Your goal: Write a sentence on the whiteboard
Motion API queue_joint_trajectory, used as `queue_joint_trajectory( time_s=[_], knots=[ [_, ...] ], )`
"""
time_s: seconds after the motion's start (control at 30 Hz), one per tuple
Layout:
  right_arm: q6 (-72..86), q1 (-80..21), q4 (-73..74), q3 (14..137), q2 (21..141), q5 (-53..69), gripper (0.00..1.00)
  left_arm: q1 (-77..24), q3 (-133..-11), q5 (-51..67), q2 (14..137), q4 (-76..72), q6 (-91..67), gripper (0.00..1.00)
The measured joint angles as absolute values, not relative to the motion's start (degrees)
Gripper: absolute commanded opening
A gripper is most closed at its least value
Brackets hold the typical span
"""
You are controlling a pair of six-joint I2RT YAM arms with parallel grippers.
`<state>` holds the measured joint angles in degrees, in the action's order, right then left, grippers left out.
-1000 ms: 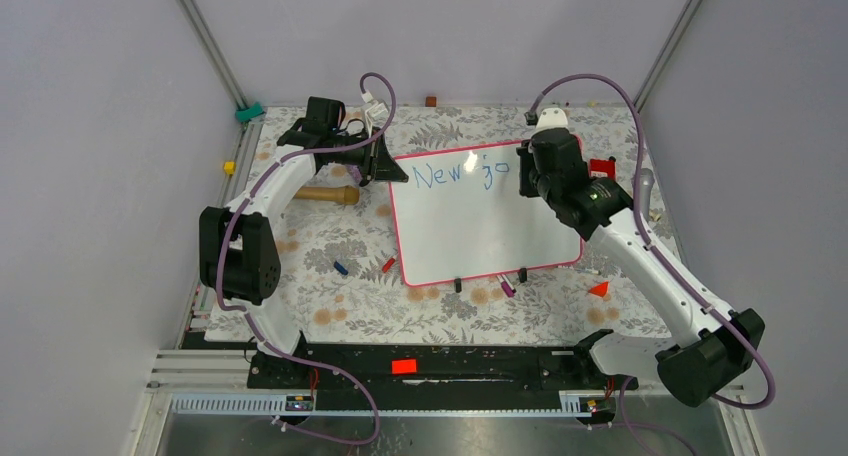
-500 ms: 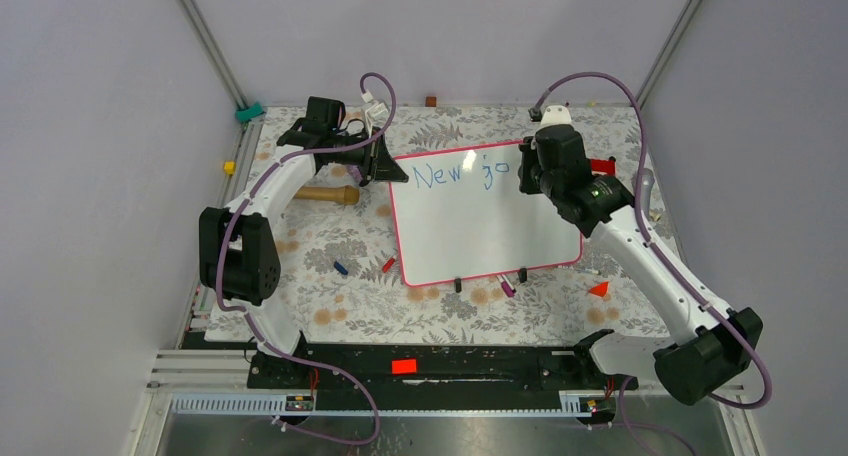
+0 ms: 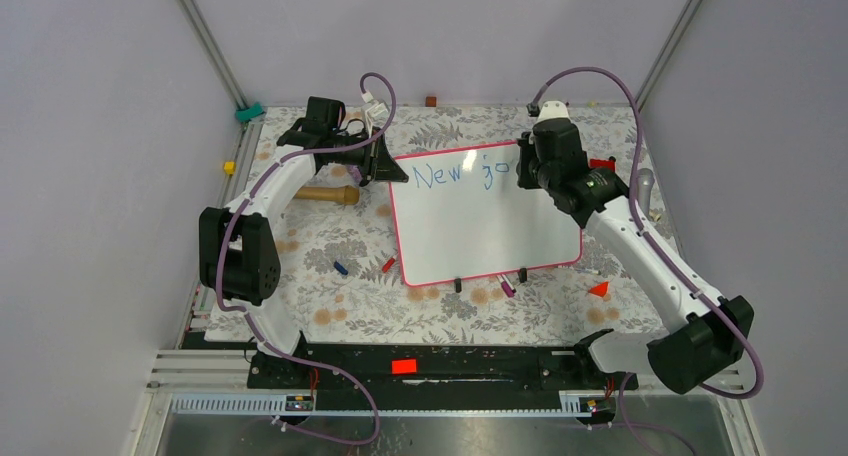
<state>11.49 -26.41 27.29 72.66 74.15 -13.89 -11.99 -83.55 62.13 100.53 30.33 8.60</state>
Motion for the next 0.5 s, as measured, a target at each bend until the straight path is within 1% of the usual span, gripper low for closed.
queue_joint_trajectory(
  time_s=[0.5],
  knots=[
    [12.9,-25.5,26.4,72.8,74.7,-13.8,0.0,-12.0,-83.5,62.1,100.5,30.3,8.6,0.08]
  ],
)
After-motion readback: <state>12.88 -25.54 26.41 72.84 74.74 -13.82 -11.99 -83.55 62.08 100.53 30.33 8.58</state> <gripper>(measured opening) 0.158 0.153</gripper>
